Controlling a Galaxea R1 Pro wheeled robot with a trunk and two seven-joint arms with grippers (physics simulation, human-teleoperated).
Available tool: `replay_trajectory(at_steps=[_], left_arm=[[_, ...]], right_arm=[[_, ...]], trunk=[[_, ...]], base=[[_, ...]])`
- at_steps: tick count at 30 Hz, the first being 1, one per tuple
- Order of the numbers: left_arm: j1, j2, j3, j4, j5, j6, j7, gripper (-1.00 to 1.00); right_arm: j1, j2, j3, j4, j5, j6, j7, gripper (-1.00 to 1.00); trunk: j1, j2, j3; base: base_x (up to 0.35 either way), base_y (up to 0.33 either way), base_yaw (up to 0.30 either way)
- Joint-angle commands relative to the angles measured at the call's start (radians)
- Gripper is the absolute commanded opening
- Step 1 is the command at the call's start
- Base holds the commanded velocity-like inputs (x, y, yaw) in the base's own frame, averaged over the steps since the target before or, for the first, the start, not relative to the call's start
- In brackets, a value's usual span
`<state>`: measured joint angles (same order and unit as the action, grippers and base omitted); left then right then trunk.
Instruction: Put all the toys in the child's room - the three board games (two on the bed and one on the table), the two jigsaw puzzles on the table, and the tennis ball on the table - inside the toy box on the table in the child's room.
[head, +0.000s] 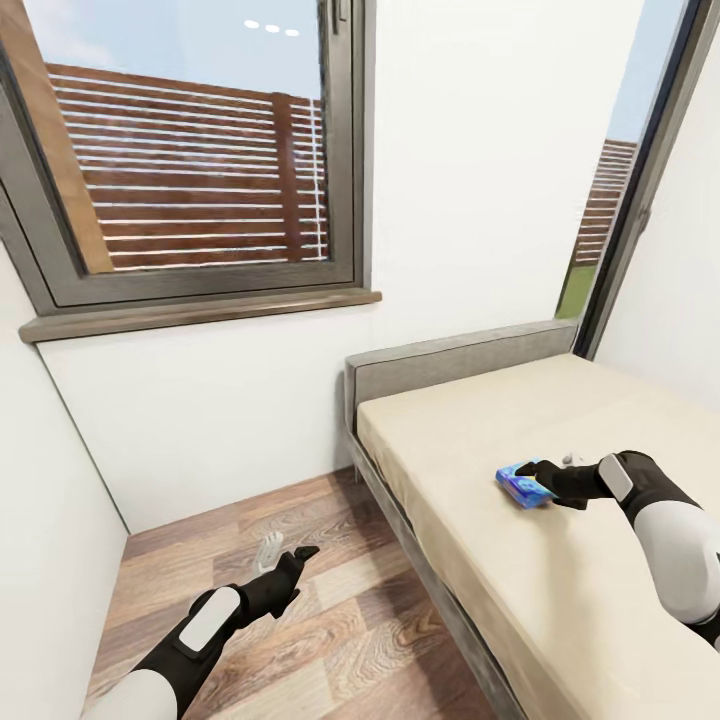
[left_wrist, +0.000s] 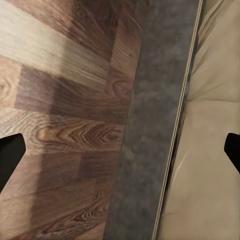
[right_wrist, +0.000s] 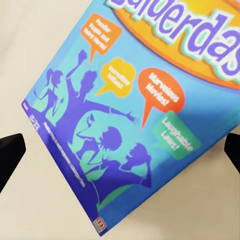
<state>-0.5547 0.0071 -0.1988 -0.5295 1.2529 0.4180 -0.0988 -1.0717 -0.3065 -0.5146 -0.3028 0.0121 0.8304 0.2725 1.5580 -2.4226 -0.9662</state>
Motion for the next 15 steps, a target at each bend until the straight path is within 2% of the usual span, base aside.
replay_trajectory(at_steps=[1, 15], left_arm=[[-0.001, 0.001, -0.003, 0.0, 0.002, 0.001, -0.002, 1.0], [-0.001, 0.001, -0.005, 0.0, -0.001, -0.001, -0.002, 1.0]], right_arm=[[-0.001, 0.0, -0.004, -0.001, 0.002, 0.005, 0.002, 1.0], [-0.001, -0.003, -0.005, -0.002, 0.003, 0.004, 0.002, 1.0]], trunk=[[0.0, 0.0, -0.001], [0.0, 0.0, -0.001]], base=[[0.0, 0.0, 0.013], [0.0, 0.0, 0.004]])
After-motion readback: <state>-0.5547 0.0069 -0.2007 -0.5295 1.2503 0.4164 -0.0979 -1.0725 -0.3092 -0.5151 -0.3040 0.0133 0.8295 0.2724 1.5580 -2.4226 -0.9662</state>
